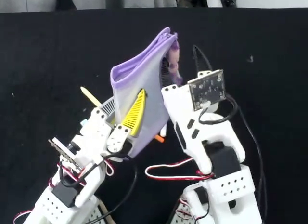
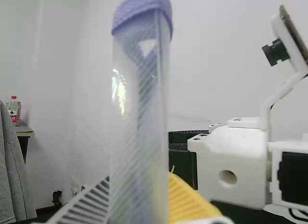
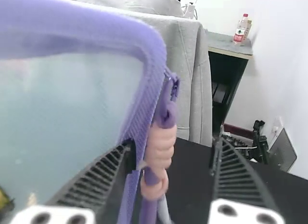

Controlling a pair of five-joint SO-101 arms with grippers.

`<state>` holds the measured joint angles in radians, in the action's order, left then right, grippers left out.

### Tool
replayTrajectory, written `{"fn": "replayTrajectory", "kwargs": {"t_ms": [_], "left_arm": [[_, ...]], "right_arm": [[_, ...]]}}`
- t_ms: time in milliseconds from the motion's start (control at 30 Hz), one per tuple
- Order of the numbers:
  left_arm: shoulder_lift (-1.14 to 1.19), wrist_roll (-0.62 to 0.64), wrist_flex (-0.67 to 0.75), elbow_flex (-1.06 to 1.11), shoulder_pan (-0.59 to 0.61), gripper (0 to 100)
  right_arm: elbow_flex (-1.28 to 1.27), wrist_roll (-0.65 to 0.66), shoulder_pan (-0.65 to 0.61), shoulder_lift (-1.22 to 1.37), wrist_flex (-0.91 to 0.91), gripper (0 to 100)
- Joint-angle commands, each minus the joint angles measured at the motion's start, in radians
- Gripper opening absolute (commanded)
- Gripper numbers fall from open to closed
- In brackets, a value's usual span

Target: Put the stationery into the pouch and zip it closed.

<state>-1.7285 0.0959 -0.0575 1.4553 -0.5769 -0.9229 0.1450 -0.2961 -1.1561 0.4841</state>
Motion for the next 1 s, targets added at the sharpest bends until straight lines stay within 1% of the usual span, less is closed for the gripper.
{"fn": "replayTrajectory", "kwargs": {"t_ms": [0, 133, 300, 467, 500, 700, 967], "left_arm": [[-0.008, 0.003, -0.002, -0.042, -0.008, 3], [-0.008, 0.003, -0.002, -0.042, -0.008, 3], [-0.008, 0.003, -0.002, -0.042, -0.008, 3], [-0.008, 0.003, -0.002, -0.042, -0.008, 3], [-0.008, 0.003, -0.002, -0.042, -0.008, 3], [-0.008, 0.003, -0.002, -0.042, -0.008, 3], [-0.008, 0.003, -0.002, -0.041, -0.008, 3]], "right_arm": [[0.013, 0.029, -0.020, 0.019, -0.035, 21.6], [0.013, 0.029, -0.020, 0.022, -0.037, 17.4], [0.008, 0.026, -0.020, 0.024, -0.054, 17.1], [0.004, 0.025, -0.020, 0.056, -0.072, 23.2], [0.004, 0.028, -0.020, 0.070, -0.072, 23.2], [0.021, 0.029, -0.018, 0.116, -0.087, 16.7], [0.019, 0.031, -0.026, 0.180, -0.106, 17.3]]}}
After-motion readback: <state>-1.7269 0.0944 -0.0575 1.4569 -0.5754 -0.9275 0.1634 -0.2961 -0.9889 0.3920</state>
